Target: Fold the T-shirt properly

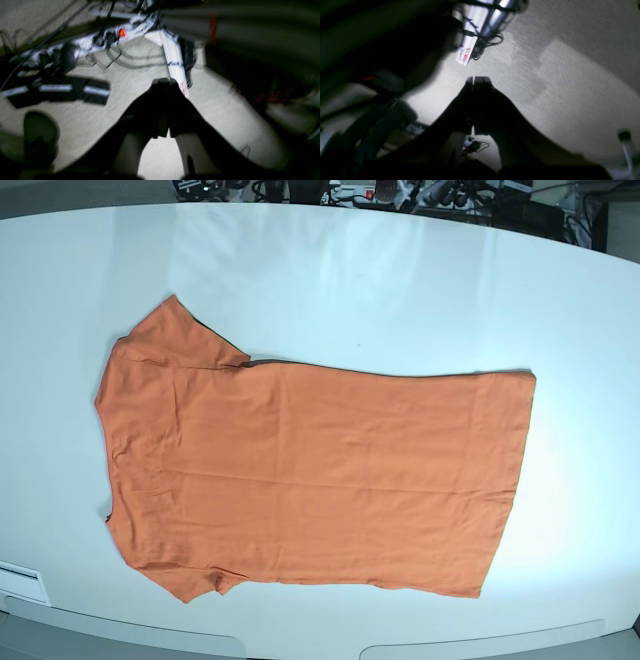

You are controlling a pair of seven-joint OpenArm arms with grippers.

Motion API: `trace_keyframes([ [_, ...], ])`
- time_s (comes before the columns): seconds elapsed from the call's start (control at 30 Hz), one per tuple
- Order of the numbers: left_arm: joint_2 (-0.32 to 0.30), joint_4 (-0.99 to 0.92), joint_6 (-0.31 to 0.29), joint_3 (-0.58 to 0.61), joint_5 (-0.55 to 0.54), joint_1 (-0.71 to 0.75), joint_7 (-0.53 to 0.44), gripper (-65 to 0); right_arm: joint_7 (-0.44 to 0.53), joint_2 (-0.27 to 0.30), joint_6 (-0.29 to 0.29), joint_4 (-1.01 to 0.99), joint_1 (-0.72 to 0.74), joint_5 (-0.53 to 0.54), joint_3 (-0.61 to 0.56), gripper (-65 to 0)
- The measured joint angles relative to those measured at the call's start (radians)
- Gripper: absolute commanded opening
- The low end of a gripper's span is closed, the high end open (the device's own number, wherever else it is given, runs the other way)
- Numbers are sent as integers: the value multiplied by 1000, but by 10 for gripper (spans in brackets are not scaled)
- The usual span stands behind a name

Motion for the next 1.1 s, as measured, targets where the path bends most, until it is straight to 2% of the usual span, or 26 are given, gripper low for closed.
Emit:
trace_keyframes([
  [0.03, -18, 39, 0, 13, -13, 27, 13, -650, -42, 10, 22, 25, -31, 30, 0, -650],
  [0.1, -57, 128, 3, 46, -23, 90, 40, -650, -107, 22, 27, 93, -98, 70, 0, -650],
  [0.27, -161, 401, -4, 128, 5, 273, 65, -650, -155, 51, 36, 341, -280, 103, -3, -650],
  [0.4, -266, 650, 18, 150, 66, 409, 134, -650, -193, 123, 27, 583, -450, 92, -1, -650],
  [0.47, -322, 771, 23, 148, 97, 465, 199, -650, -201, 164, 17, 706, -542, 87, 1, -650],
  [0.6, -452, 1004, 95, 147, 184, 574, 290, -650, -219, 251, -41, 980, -721, 100, -4, -650],
  [0.63, -486, 1061, 117, 144, 220, 605, 310, -650, -223, 276, -75, 1053, -764, 96, -4, -650],
  [0.73, -575, 1242, 187, 124, 325, 699, 352, -650, -235, 356, -176, 1275, -888, 5, 1, -650],
  [0.8, -615, 1365, 213, 92, 397, 752, 389, -650, -242, 400, -249, 1406, -961, -91, 2, -650],
  [0.93, -663, 1566, 271, -14, 504, 862, 471, -650, -245, 443, -365, 1600, -995, -280, -1, -650],
  [0.97, -666, 1603, 269, -51, 522, 884, 478, -650, -236, 452, -391, 1640, -989, -324, -1, -650],
  [1.03, -664, 1632, 268, -121, 547, 902, 439, -650, -245, 470, -432, 1690, -988, -392, 3, -650],
  [1.1, -663, 1627, 265, -195, 551, 900, 428, -650, -248, 479, -449, 1695, -995, -440, 17, -650],
])
